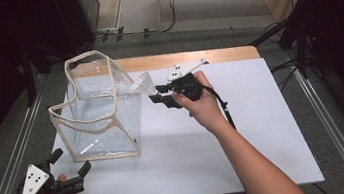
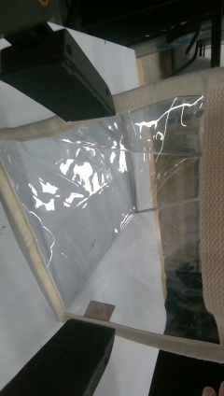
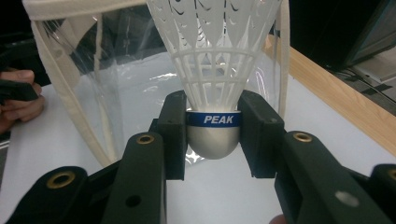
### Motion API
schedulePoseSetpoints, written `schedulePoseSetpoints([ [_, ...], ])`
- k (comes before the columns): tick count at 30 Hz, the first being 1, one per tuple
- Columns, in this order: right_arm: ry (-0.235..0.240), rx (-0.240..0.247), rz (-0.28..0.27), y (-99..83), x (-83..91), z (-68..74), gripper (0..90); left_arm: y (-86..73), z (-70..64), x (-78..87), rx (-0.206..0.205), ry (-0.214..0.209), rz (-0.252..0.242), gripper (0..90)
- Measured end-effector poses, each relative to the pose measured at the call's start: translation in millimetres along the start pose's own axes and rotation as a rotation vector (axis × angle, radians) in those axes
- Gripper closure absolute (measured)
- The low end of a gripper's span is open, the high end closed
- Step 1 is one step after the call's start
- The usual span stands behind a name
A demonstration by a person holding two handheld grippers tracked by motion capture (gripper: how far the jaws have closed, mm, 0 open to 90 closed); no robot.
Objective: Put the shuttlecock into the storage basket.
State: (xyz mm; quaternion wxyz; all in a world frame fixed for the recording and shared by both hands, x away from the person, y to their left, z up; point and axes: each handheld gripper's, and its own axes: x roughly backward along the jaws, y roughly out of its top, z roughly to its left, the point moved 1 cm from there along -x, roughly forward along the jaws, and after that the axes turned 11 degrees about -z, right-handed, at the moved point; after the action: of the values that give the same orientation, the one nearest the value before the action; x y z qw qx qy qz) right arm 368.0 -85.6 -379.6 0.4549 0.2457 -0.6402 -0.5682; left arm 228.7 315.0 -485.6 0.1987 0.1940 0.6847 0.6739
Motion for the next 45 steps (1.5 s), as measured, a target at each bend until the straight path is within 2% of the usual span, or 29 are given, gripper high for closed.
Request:
schedulePoseSetpoints([
  [8, 0.014, -0.008, -0.022, 6.3, -2.5, 3.8, 61.9, -0.1, -0.2, -0.1, 0.001, 0.000, -0.001, 0.0],
  [24, 0.035, 0.009, -0.049, 21.9, -11.3, 12.8, 61.9, 0.0, 0.3, 0.0, -0.001, 0.000, -0.001, 0.0],
  [45, 0.053, 0.010, -0.090, 37.2, -12.4, 19.3, 61.9, 0.1, 0.1, -0.1, 0.001, 0.000, -0.002, 0.0],
])
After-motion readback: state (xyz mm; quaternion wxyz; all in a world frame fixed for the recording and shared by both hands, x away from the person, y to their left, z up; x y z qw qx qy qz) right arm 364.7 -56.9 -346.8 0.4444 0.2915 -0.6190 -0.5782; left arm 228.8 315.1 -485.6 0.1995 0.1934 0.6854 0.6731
